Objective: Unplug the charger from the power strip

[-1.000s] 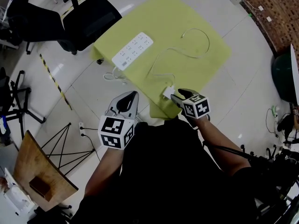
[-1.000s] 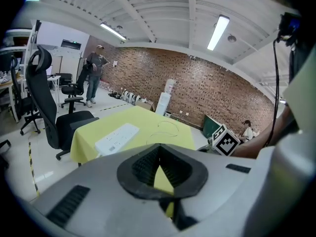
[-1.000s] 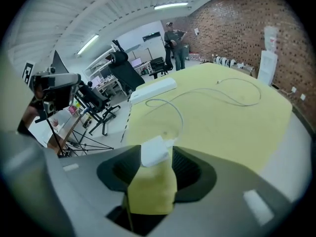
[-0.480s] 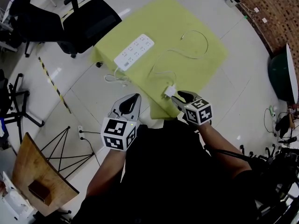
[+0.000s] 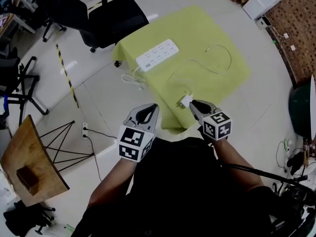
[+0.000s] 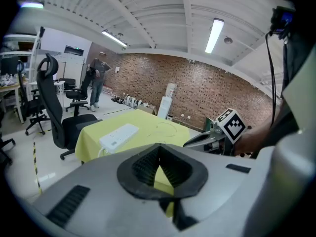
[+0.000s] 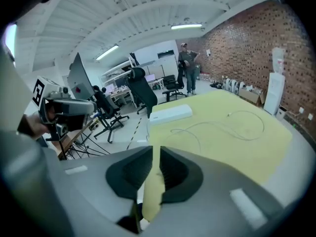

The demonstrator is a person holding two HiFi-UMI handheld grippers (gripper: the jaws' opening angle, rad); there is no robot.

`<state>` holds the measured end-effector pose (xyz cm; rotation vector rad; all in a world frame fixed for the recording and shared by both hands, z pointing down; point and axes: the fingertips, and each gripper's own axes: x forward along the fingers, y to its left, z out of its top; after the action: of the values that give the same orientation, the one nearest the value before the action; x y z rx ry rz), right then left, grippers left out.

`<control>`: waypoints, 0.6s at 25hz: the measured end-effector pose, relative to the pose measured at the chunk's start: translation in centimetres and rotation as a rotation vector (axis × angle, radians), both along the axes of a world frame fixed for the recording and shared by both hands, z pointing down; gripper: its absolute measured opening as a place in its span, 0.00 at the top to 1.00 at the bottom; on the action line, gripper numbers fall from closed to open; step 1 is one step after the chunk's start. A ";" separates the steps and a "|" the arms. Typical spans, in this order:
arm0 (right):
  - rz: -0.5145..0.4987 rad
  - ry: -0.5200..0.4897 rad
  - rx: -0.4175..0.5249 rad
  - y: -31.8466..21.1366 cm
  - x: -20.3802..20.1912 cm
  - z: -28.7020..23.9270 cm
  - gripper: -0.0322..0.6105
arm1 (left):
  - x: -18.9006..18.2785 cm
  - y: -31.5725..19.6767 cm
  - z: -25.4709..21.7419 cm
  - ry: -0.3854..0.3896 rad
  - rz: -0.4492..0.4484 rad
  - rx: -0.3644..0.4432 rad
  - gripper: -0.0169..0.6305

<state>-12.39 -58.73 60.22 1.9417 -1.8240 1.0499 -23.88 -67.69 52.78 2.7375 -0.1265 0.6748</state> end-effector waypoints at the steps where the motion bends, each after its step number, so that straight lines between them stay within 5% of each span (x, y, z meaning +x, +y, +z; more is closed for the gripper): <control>1: -0.025 0.006 0.029 -0.2 0.1 -0.7 0.91 | -0.2 0.3 0.1 -0.003 -0.030 0.000 0.96; 8: -0.253 -0.044 0.218 1.6 -0.2 -6.2 0.95 | -0.8 3.8 -1.2 0.021 -0.299 0.009 0.96; 15: -0.385 -0.075 0.279 7.9 0.5 -7.8 0.95 | 0.2 12.0 -0.9 0.010 -0.426 -0.018 0.96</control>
<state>-11.91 -50.82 52.46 1.6004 -2.3708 0.7859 -23.65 -55.68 51.88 2.5703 -0.6734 0.5347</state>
